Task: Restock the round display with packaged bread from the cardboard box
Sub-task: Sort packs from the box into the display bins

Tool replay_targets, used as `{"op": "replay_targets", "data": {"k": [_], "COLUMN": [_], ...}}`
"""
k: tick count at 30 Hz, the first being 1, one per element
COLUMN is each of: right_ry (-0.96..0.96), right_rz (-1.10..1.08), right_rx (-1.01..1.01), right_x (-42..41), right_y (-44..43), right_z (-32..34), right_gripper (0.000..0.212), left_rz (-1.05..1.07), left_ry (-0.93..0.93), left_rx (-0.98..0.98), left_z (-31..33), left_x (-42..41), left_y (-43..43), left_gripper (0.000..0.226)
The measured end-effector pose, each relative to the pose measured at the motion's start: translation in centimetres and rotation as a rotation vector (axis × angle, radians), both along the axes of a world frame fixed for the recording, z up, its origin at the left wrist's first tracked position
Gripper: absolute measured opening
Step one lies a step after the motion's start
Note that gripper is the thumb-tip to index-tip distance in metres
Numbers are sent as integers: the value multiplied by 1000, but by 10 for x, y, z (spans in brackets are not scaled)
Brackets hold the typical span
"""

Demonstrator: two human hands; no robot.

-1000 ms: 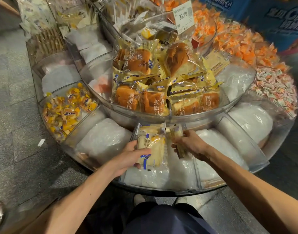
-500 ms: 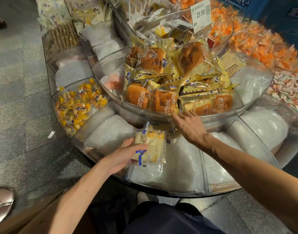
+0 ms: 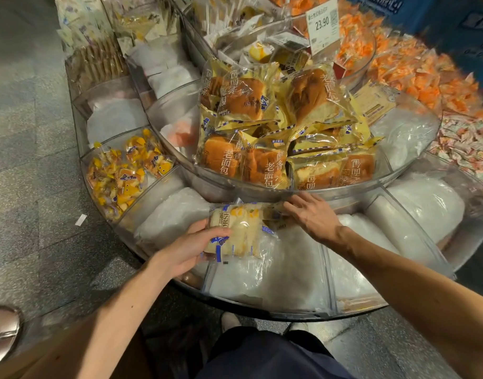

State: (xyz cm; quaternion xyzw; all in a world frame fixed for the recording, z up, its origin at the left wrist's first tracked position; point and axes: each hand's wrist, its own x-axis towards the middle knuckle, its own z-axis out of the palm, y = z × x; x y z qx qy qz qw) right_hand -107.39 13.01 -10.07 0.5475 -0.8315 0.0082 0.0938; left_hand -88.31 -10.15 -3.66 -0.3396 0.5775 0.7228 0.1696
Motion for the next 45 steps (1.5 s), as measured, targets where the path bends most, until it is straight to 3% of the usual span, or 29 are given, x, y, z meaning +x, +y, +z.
{"op": "replay_targets", "data": {"k": [3, 6, 11, 19, 23, 25, 27, 31, 34, 39, 45], "right_ry": [-101, -84, -61, -140, -304, -500, -649, -273, -12, -214, -361], "right_rz": [-25, 15, -70, -228, -306, -308, -334, -349, -325, -323, -419], "right_rx": [-40, -24, -70, 31, -107, -183, -129, 63, 6, 91, -43], "right_x": [5, 15, 13, 7, 3, 2, -2, -3, 10, 15, 26], "right_y": [5, 10, 19, 7, 0, -4, -9, -8, -4, 3, 0], "right_z": [-8, -13, -24, -23, 6, 21, 28, 4, -10, -7, 9], "right_gripper": [36, 20, 27, 28, 23, 21, 21, 21, 23, 35, 38], "left_rz": [8, 3, 13, 47, 39, 42, 47, 37, 25, 17, -8], "left_ry": [1, 7, -9, 4, 19, 27, 33, 42, 38, 42, 94], "left_rx": [13, 23, 21, 36, 42, 49, 57, 42, 41, 30, 68], "left_z": [2, 1, -2, -3, 0, 1, 1, 1, 1, -4, -4], "left_x": [-2, -1, 1, 4, 10, 12, 14, 16, 16, 13, 3], "left_y": [-1, -1, -4, -18, -27, -30, -33, -36, -38, -40, -30], "left_gripper": [33, 30, 36, 40, 38, 36, 37, 38, 38, 41, 38]}}
